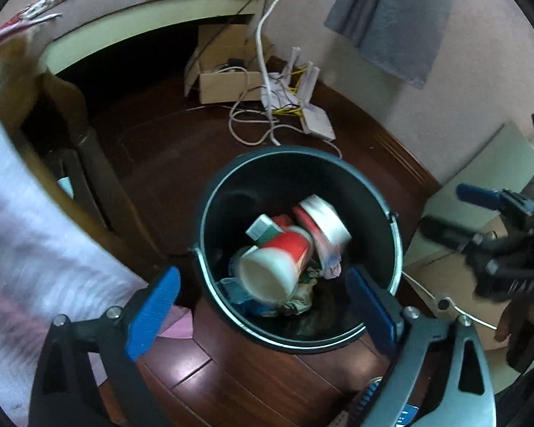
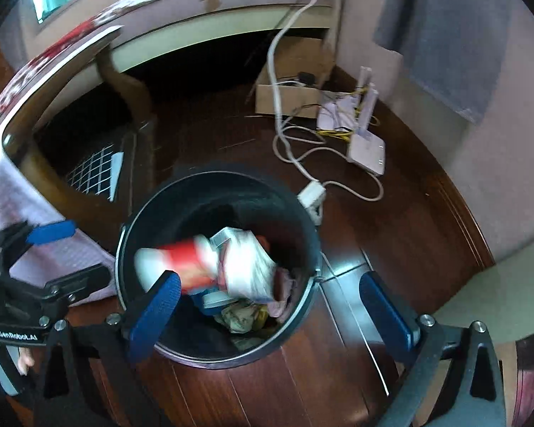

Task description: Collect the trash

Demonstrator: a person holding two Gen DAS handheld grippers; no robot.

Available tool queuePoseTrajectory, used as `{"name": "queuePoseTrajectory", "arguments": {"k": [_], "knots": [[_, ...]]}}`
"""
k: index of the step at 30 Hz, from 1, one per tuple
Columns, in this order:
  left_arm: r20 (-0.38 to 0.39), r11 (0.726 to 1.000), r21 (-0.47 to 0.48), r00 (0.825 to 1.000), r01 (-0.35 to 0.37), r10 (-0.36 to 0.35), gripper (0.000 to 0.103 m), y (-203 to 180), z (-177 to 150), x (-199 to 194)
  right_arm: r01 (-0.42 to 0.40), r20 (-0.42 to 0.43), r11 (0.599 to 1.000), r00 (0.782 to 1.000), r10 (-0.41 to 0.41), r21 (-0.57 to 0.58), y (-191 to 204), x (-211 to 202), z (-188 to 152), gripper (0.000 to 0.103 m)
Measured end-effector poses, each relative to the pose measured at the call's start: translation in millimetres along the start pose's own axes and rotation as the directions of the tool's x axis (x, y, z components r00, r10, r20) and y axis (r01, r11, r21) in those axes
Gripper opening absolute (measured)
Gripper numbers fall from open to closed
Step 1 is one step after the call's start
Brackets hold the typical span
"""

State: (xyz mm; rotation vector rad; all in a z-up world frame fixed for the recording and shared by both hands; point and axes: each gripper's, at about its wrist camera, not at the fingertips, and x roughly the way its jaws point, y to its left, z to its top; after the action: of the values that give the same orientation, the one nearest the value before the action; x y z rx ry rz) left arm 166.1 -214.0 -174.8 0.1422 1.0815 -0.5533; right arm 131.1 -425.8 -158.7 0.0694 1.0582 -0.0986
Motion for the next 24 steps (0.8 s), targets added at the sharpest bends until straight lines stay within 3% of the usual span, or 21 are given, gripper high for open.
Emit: {"name": "queuePoseTrajectory", "arguments": {"k": [7,24], "knots": [[0.019,0.999,-0.023,0.999,-0.034,0.034,0.098,5,-7,-12,0.007,0.020,1.000,1.000,-0.007,0.028,-4,-10,-1,0.103],[0.118,0.989,-0.078,0.984,-0.124,0.133,0.099,18,-22,-77,-0.028,0.112,0.996,0.993,0.037,-0.086,46,-63,0,0.103]]}}
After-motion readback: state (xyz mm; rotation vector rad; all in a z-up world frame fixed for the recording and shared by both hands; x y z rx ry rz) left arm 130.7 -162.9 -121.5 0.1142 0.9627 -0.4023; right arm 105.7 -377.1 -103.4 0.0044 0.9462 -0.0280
